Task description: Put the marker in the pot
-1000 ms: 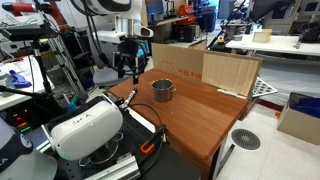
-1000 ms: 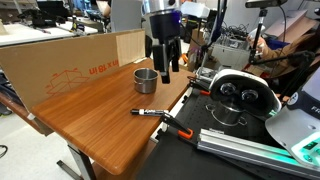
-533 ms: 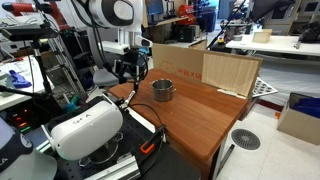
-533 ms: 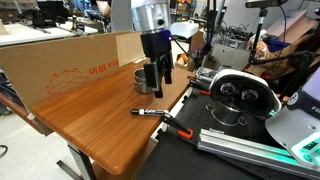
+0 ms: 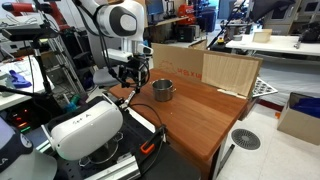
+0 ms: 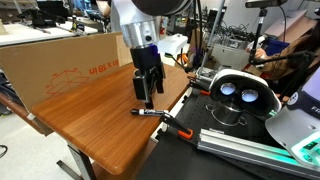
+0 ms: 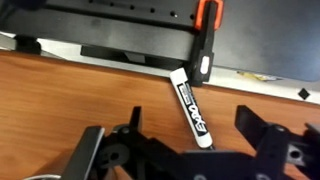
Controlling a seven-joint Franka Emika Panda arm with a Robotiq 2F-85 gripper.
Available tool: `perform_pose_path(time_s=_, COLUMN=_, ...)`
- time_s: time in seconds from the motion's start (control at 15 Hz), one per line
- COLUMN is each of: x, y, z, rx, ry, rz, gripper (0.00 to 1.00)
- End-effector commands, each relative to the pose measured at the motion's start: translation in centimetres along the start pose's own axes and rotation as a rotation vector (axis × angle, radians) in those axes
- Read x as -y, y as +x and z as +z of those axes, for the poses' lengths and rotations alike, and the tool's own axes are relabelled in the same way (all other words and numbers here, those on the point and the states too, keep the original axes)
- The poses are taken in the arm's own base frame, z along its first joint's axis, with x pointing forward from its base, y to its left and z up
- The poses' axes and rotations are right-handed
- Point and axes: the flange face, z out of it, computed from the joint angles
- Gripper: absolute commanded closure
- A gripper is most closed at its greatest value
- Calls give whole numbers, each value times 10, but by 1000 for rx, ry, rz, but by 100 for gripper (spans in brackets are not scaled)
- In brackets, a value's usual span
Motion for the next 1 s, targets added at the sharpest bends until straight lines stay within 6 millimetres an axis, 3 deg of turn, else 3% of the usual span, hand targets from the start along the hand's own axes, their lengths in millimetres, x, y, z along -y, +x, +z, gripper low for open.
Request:
perform_pose_path(time_s=0.0, x=6, y=18, z=13, rx=9, ry=-17, rz=8, gripper=0)
perform_pose_path(time_s=0.33, x=19, y=33, z=34, rx=38, ry=-20, rz=-6, gripper=0)
perform_pose_path(time_s=0.4, x=23, y=36, z=36, rx=36, ry=-25, rz=-10, gripper=25)
perform_pose_path(time_s=0.53, x=26, y=40, z=40, rx=37, ry=-34, rz=-20, gripper=34)
perform_pose_path(time_s=0.93, x=29, y=44, z=34, rx=34, ry=-35, rz=-26, gripper=80)
